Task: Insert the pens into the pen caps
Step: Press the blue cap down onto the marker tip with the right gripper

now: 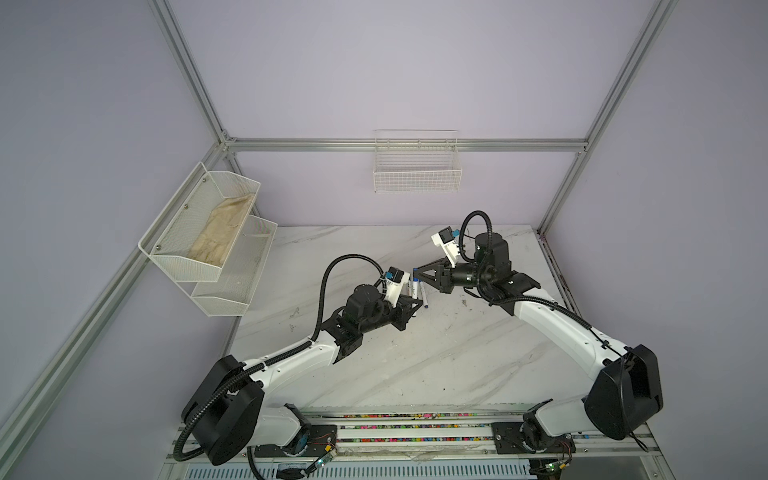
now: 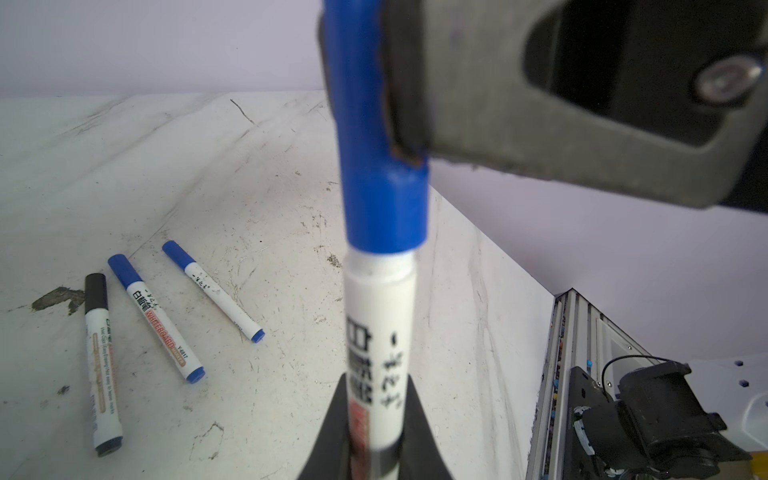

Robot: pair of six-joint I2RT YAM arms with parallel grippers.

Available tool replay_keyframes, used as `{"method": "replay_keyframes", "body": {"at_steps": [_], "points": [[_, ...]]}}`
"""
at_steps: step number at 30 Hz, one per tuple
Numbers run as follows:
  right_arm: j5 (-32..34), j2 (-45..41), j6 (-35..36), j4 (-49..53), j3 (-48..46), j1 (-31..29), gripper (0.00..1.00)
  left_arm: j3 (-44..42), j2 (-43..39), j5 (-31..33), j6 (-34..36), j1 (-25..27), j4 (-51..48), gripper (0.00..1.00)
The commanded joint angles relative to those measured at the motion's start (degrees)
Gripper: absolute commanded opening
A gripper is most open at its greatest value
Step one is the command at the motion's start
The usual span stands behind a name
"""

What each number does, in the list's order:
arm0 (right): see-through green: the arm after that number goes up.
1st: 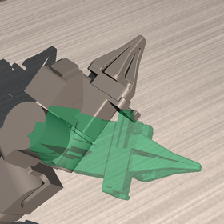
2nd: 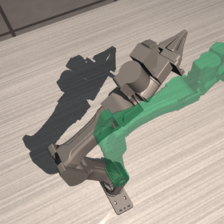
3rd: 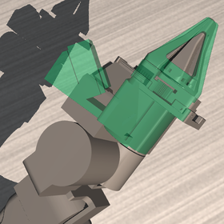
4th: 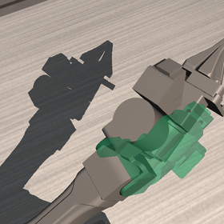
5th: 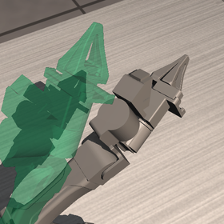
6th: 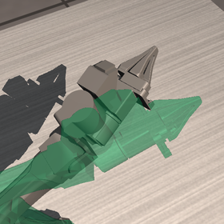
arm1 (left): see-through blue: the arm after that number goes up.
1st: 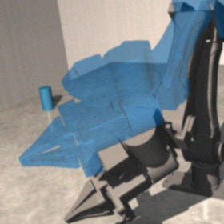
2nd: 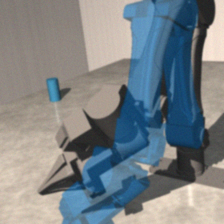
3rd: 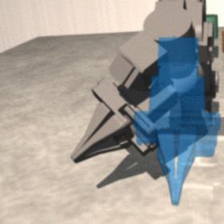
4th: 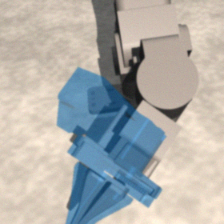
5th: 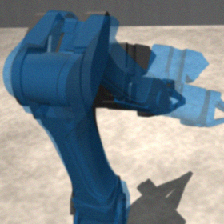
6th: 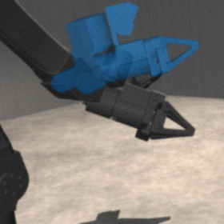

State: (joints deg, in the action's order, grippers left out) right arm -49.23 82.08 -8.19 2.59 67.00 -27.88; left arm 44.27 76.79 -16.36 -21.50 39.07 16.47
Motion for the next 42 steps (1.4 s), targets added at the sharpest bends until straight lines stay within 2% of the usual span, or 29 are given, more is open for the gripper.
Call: {"method": "replay_keyframes", "body": {"at_steps": [1,7,13,15,20,23,24,28,31,36,40,42], "points": [[-10.16,0.01,1.68,13.31,-2.32,-1.88,0.0,11.62,-1.1,8.05,-0.07,-3.55,9.97,0.0],[-8.26,0.09,2.53,13.81,-2.9,-1.88,0.0,10.35,-2.29,8.61,1.63,-3.48,11.97,0.0],[-6.9,-2.36,-1.95,6.04,-5.35,-1.83,0.0,4.5,-3.93,10.85,2.23,-3.32,22.61,0.0],[-6.21,-2.73,-1.39,5.69,-4.9,-1.83,0.0,4.09,-3.83,10.79,3.99,-2.97,22.64,0.0],[-3.23,-3.07,-0.7,4.82,-2.4,-1.83,0.0,2.78,-3.07,12.56,13.65,0.35,22.82,0.0],[-1.3,-5.21,-0.09,5.02,-0.74,-1.83,0.0,1.92,-2.29,14.37,16.18,1.74,23.06,0.0],[-0.42,-5.45,-0.12,4.75,-0.39,-1.85,0.03,1.71,-1.94,14.77,16.66,2.1,23.13,0.0],[4.51,-6.81,0.33,3.26,0.78,-1.83,0.31,0.49,-0.49,14.63,17.45,2.99,23.43,0.0],[8.89,-7.62,0.52,2.86,1.95,-1.83,0.42,-0.58,0.61,14.17,17.45,3.28,23.59,0.0],[13.52,-9.27,0.88,3.1,2.38,-1.84,0.46,-2.61,1.47,14.38,17.28,3.53,23.58,0.0],[13.99,-10.43,1.33,2.88,3.39,-1.83,0.46,-3.81,2.02,14.69,16.19,3.55,23.24,0.0],[13.85,-10.96,-0.64,0.96,3.86,-1.83,0.46,-4.41,2.51,14.69,15.47,3.66,23.12,0.0]]}}
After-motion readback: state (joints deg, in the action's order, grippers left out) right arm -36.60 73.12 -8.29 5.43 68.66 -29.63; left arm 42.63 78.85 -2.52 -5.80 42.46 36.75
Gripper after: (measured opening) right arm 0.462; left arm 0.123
